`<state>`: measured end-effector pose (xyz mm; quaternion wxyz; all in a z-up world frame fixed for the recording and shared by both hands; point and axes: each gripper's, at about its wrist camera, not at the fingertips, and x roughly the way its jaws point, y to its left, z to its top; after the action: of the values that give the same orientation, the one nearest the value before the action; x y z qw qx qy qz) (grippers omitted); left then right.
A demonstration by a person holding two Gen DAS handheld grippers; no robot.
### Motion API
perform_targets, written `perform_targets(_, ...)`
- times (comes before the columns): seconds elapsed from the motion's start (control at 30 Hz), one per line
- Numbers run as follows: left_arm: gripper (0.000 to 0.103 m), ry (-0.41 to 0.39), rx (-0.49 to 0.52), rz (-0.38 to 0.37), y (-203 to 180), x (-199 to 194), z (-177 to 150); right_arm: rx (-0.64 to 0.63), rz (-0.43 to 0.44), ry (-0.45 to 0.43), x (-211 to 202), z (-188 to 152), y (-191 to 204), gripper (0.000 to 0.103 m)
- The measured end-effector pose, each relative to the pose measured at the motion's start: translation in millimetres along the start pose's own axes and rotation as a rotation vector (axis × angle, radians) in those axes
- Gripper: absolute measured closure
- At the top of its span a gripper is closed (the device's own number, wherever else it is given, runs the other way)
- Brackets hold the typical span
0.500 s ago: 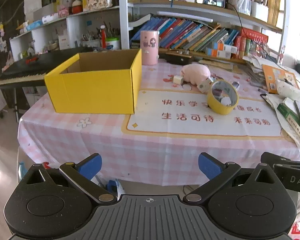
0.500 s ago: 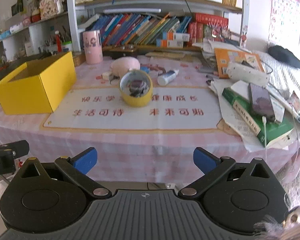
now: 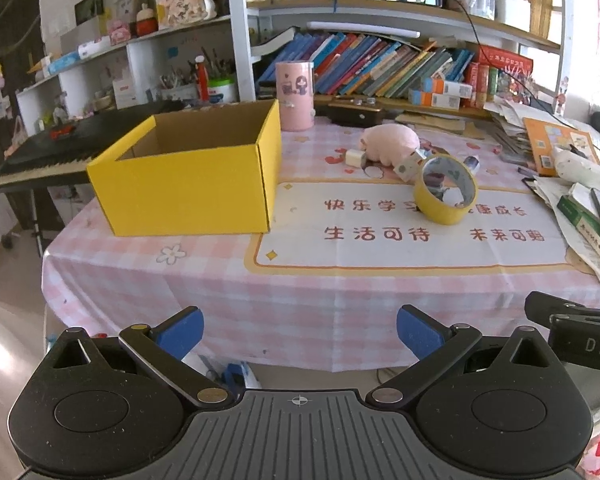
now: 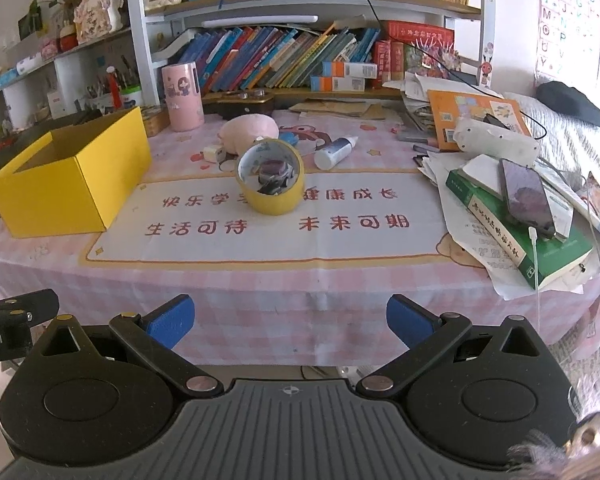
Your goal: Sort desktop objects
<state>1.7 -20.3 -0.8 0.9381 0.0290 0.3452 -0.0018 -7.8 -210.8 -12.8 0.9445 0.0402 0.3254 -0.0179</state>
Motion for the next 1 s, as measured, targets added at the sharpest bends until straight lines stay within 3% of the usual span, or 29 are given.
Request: perform_targets(1.0,0.0,-0.041,-0.033,-0.041,8.0,-0.3,1.8,-0.01,0.013,-0.04,-3.9,4.3,4.0,0.006)
